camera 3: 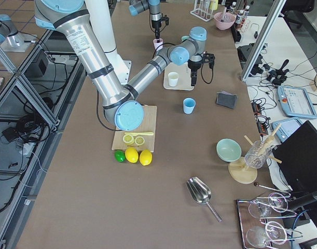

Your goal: Place all cups on tray

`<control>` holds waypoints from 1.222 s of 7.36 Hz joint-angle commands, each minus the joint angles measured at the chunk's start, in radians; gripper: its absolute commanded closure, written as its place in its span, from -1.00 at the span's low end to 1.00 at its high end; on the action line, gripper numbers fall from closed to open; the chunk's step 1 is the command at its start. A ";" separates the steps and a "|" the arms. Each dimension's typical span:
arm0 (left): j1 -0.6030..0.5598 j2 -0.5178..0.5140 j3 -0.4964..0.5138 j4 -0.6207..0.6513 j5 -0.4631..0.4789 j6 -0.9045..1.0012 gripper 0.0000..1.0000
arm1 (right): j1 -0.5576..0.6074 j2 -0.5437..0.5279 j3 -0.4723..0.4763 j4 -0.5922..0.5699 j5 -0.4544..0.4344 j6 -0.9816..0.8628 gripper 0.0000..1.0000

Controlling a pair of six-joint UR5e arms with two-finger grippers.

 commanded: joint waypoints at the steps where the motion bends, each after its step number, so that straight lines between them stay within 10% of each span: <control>1: -0.093 -0.283 0.115 0.201 -0.072 0.009 1.00 | 0.065 -0.055 -0.038 -0.015 -0.008 -0.168 -1.00; 9: 0.008 -0.584 0.343 0.321 0.089 -0.083 1.00 | 0.023 -0.091 -0.258 0.260 -0.010 -0.150 -1.00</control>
